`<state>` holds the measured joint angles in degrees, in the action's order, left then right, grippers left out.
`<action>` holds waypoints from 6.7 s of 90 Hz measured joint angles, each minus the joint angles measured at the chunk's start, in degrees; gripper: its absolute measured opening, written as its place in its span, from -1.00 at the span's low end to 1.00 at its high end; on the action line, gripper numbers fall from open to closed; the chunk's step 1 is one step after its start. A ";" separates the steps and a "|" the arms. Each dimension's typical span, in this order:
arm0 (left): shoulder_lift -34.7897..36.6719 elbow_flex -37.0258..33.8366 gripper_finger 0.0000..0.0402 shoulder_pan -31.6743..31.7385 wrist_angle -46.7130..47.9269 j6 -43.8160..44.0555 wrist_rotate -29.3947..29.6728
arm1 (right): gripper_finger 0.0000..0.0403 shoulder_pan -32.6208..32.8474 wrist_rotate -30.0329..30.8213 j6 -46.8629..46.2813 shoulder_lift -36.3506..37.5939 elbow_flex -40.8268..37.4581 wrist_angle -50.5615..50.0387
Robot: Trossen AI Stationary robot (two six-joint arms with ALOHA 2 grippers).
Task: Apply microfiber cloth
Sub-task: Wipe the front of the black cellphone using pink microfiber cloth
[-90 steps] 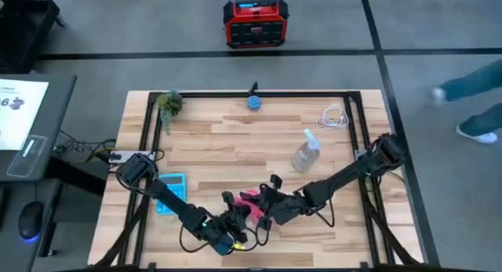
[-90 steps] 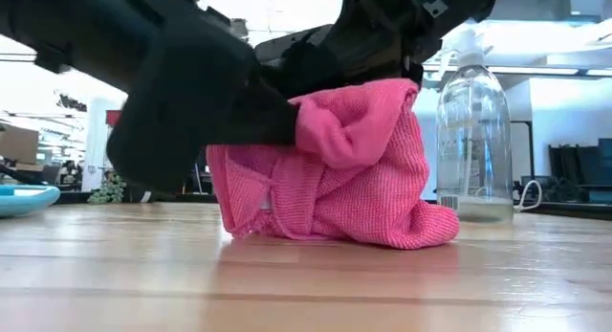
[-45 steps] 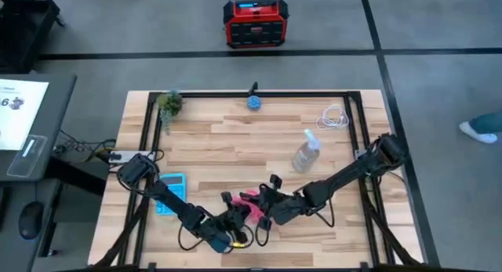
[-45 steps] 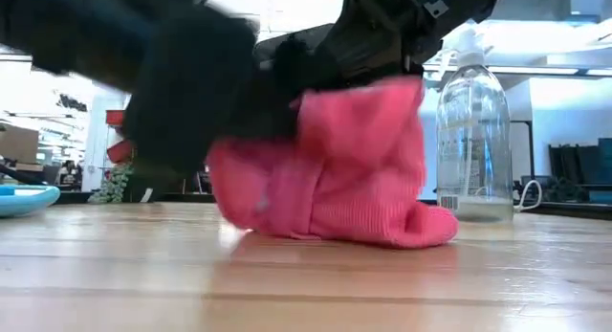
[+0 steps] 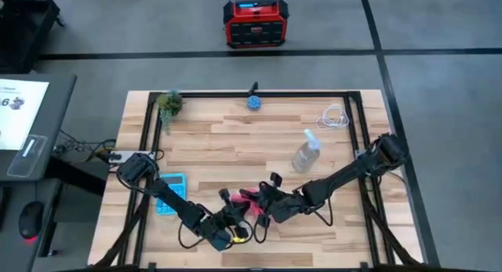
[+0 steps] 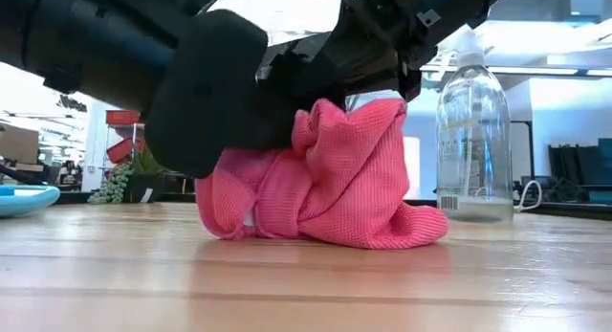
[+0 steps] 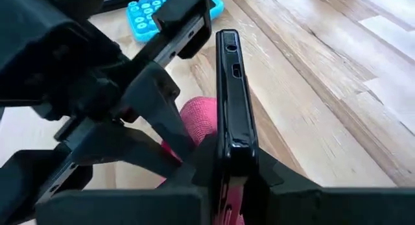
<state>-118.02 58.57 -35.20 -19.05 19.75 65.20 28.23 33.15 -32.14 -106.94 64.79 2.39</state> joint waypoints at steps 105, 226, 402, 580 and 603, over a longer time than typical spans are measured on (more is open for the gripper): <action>19.32 -2.28 -1.00 -9.10 18.53 6.43 -14.77 | -0.90 0.33 -0.45 -5.56 0.55 0.13 -6.33; 3.86 -1.41 -1.00 2.68 -2.58 5.24 -2.08 | -0.90 0.09 -1.93 -6.87 0.50 0.00 -5.46; 1.73 8.00 -1.00 -3.98 4.76 -10.21 -1.84 | -0.90 6.47 -10.00 0.95 22.60 0.00 -20.88; 10.48 8.41 -0.96 0.37 25.46 19.65 -15.07 | -0.18 -0.59 -23.40 6.30 8.28 0.07 -18.16; 22.71 -2.01 -0.96 -5.02 29.85 37.32 -5.15 | 0.09 -0.24 -17.78 14.90 3.38 0.24 -6.16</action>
<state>-95.31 56.56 -40.22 10.80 57.06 60.05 27.99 15.37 -17.25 -103.56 65.03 -3.77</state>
